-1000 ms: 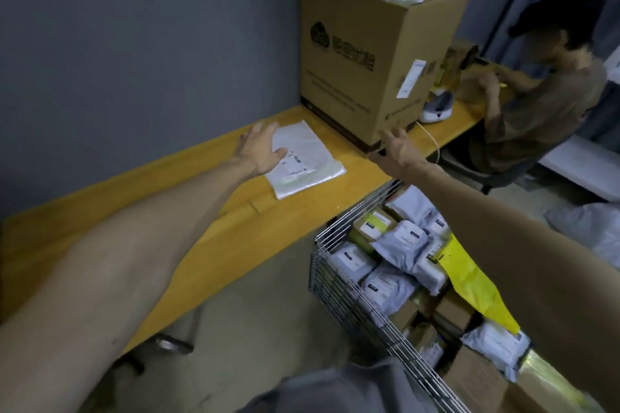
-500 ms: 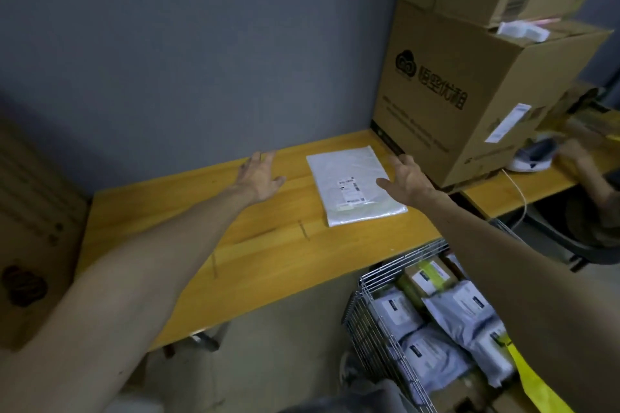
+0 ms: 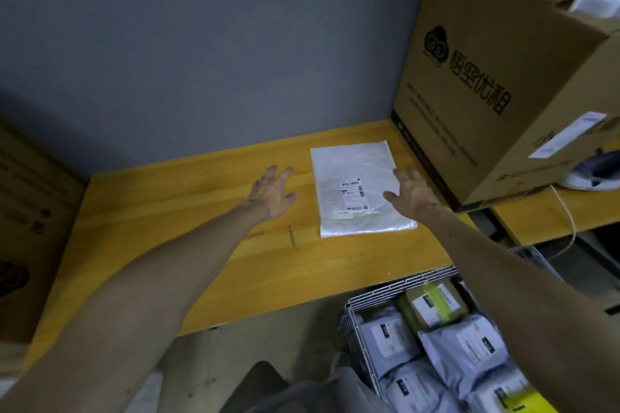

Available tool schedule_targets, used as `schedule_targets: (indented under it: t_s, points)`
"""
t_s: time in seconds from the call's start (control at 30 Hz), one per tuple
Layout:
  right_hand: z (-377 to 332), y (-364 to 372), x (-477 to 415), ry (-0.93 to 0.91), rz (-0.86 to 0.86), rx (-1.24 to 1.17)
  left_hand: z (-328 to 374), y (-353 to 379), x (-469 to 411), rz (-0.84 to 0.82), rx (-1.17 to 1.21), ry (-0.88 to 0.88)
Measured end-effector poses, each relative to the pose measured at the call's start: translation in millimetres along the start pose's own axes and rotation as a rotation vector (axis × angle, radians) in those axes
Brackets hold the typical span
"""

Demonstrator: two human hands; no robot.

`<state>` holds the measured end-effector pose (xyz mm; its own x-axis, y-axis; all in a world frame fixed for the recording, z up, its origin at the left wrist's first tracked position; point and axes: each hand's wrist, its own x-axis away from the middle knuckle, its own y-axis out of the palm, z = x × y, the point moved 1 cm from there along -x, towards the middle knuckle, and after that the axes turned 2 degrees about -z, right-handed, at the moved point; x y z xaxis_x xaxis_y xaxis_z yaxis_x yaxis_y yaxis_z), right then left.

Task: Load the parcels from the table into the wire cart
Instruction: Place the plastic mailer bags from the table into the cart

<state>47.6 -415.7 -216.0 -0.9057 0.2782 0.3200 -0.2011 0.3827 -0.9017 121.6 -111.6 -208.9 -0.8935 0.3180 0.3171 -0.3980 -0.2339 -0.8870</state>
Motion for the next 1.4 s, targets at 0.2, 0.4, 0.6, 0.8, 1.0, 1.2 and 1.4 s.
schedule_targets:
  t_s: [0.2, 0.4, 0.6, 0.8, 1.0, 1.2, 1.4]
  points:
    - [17, 15, -25, 0.024, -0.048, -0.008, 9, 26, -34, -0.077, 0.037, -0.024]
    - [43, 37, -46, 0.086, -0.100, -0.036, 12, 61, -69, -0.179, 0.080, 0.017]
    - [69, 69, -78, 0.157, -0.163, -0.020, 0, 106, -107, -0.278, 0.098, 0.017]
    - [93, 114, -105, 0.217, -0.219, -0.068, -14, 148, -137, -0.348, 0.095, 0.039]
    - [93, 151, -120, 0.260, -0.138, -0.168, -9, 179, -160, -0.350, 0.143, 0.046]
    - [72, 162, -130, 0.277, -0.115, -0.223, 1, 179, -174, -0.255, 0.470, -0.128]
    - [60, 164, -132, 0.192, -0.151, -0.496, -27, 173, -173, -0.222, 0.670, -0.188]
